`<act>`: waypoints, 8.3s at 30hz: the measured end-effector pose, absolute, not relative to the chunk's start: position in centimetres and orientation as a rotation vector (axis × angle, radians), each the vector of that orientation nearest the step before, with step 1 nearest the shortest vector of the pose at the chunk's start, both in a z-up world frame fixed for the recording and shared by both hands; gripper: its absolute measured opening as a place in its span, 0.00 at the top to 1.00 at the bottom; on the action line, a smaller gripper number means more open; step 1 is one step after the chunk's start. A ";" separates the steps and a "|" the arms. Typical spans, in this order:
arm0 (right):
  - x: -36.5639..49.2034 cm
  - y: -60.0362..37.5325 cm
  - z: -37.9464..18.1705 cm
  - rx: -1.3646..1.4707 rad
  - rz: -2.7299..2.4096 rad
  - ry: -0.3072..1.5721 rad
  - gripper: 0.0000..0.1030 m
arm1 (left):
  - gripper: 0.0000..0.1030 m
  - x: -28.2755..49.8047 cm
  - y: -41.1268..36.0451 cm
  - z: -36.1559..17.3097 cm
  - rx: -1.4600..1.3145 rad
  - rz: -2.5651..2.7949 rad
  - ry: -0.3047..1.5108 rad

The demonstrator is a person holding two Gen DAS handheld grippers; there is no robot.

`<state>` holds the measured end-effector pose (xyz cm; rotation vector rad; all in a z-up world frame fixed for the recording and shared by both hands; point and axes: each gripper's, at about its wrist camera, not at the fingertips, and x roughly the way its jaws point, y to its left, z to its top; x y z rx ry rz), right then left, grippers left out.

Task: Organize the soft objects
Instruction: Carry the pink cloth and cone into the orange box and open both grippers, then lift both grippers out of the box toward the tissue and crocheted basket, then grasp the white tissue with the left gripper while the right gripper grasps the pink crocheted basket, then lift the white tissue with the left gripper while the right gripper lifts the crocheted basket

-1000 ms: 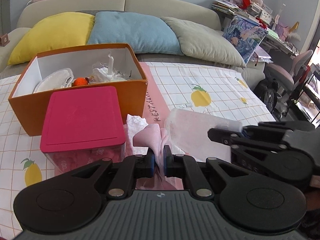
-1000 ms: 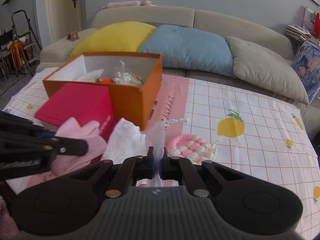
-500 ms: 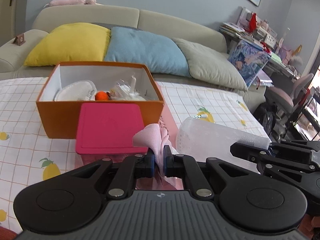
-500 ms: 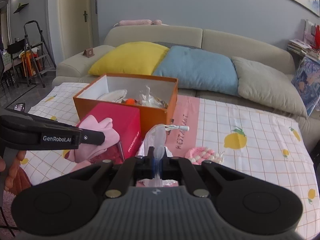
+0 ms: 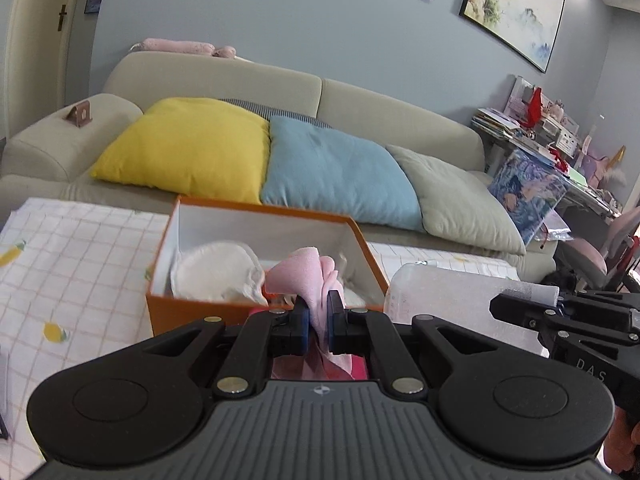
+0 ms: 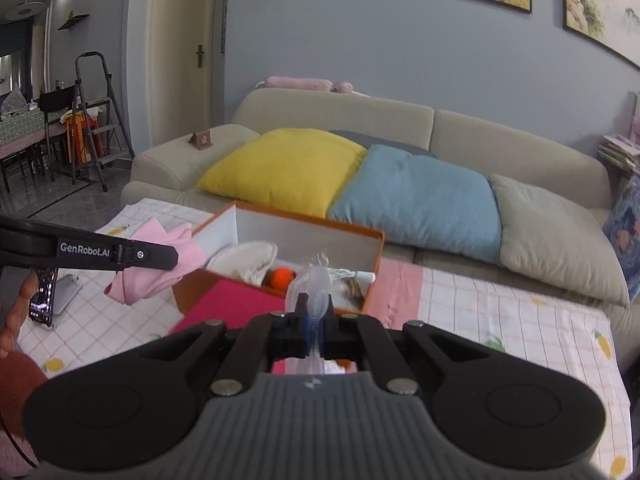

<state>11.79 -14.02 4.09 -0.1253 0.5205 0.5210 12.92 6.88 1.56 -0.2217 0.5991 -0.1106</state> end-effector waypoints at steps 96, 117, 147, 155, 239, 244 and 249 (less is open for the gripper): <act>5.4 -24.3 -6.1 0.082 0.224 0.902 0.27 | 0.28 6.0 -5.1 -5.1 -0.035 -0.426 0.958; 8.6 -27.9 -9.1 0.179 0.106 0.951 0.27 | 0.28 10.8 -10.6 -8.4 0.111 -0.489 0.977; 19.4 -26.9 -14.2 0.171 0.249 0.969 0.27 | 0.26 20.7 -15.7 -15.6 0.532 -0.217 1.240; 21.9 -24.6 -16.3 0.141 0.312 0.985 0.27 | 0.26 21.4 -15.3 -16.7 0.536 -0.219 1.250; 11.9 -21.8 -16.6 -0.308 0.339 1.120 0.27 | 0.67 13.5 -9.5 -16.7 -0.053 -0.280 1.179; 11.8 -22.5 -16.3 -0.301 0.301 1.102 0.49 | 0.72 12.9 -8.6 -15.2 -0.105 -0.291 1.144; 12.1 -23.5 -15.7 -0.230 0.268 1.087 0.65 | 0.72 12.2 -7.3 -12.7 -0.151 -0.299 1.087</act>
